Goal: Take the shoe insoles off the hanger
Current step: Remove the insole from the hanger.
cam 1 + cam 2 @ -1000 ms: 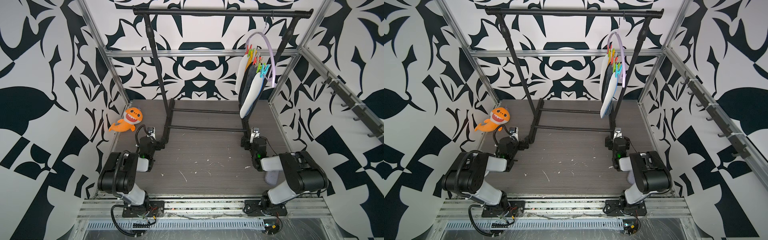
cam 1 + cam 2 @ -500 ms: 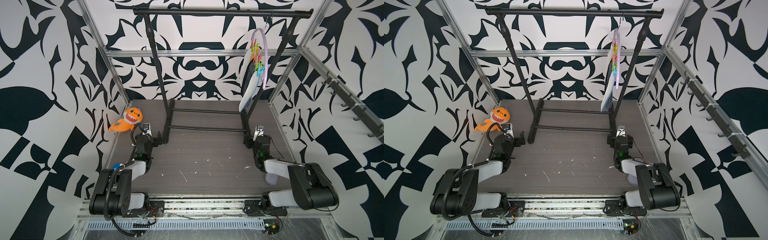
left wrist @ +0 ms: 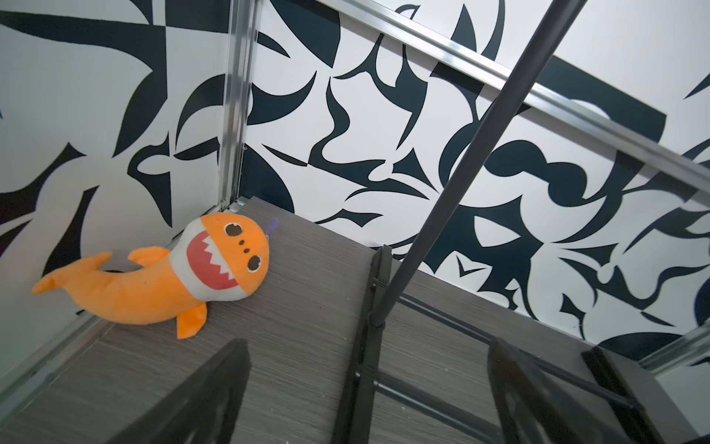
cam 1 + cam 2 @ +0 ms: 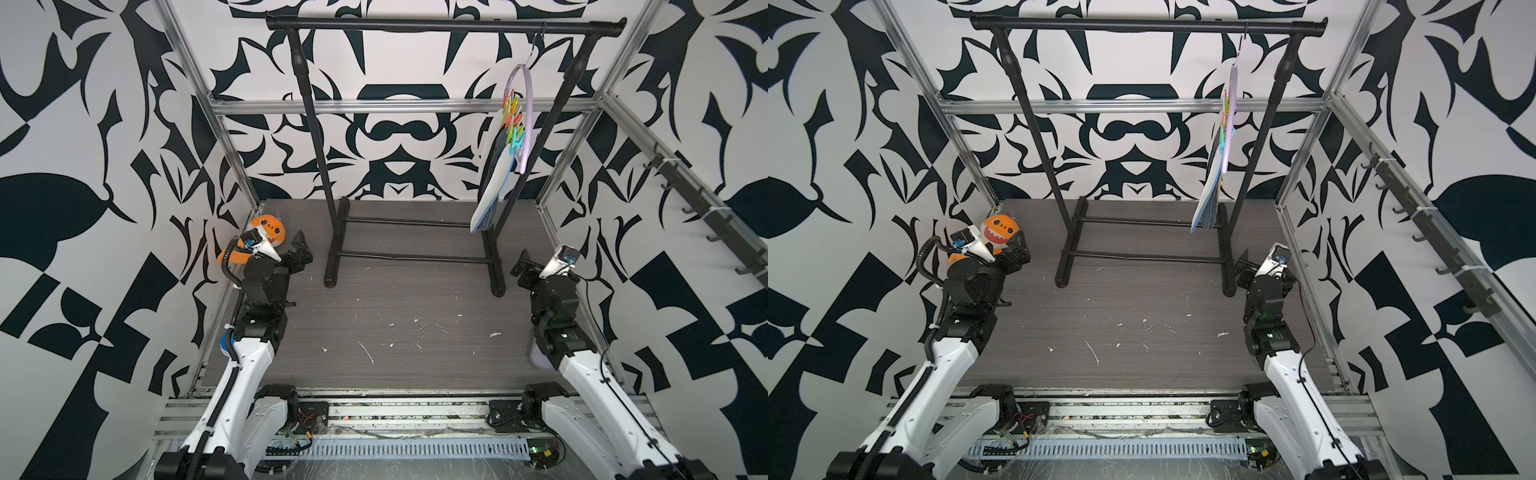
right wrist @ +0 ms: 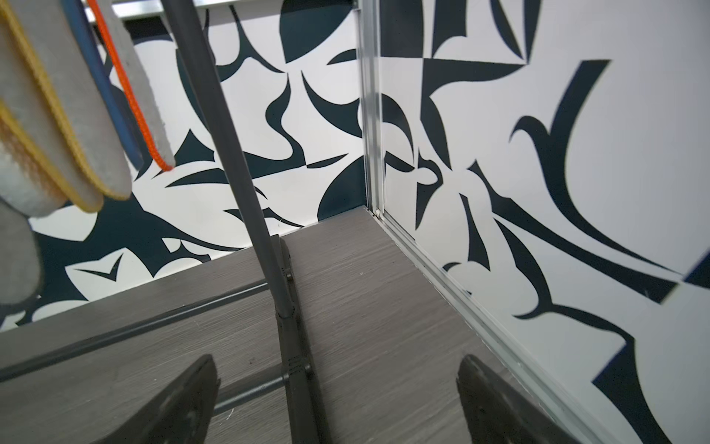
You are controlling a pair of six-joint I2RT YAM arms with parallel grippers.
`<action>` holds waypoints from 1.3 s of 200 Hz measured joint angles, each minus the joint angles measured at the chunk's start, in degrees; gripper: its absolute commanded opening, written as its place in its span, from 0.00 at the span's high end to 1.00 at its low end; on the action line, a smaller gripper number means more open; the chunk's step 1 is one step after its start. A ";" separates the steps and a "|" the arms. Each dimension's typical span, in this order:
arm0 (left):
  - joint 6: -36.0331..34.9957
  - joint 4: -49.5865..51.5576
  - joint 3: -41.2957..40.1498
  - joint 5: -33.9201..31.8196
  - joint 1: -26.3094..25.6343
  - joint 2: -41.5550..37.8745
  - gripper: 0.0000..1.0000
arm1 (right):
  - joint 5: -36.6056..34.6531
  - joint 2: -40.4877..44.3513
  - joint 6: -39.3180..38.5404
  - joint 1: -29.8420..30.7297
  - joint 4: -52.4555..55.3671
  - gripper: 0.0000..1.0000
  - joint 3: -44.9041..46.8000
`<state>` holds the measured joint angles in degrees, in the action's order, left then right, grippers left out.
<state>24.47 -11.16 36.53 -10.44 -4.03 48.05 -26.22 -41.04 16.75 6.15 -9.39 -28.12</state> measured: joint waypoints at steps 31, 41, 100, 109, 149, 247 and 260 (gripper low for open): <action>2.16 11.61 3.67 1.73 0.22 -4.24 0.01 | -0.61 3.76 7.17 -0.04 18.47 0.01 -8.48; 2.43 15.65 5.84 2.19 0.39 -4.50 0.01 | -0.48 3.72 9.14 -0.04 23.93 0.01 -12.24; 3.52 26.21 12.39 9.99 0.70 -5.27 0.01 | 7.52 8.37 14.23 -0.04 43.54 0.04 -22.75; 3.58 25.94 12.41 12.68 0.70 -5.38 0.01 | 9.35 7.69 14.34 -0.04 45.55 0.06 -25.46; 1.77 23.30 15.10 21.64 -3.32 -2.27 0.01 | 16.50 -0.04 14.49 -0.04 52.30 0.00 -37.03; -14.08 6.54 15.54 19.28 -39.93 9.33 0.01 | 29.18 -12.41 10.01 -0.04 62.34 0.21 -53.77; -15.74 4.02 16.48 19.21 -42.64 13.20 0.01 | 30.86 -13.14 9.99 -0.04 62.40 0.22 -54.93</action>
<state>8.73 -7.14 53.01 8.78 -46.68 61.25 4.64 -54.17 26.74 6.11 53.01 -83.05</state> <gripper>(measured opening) 0.994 0.787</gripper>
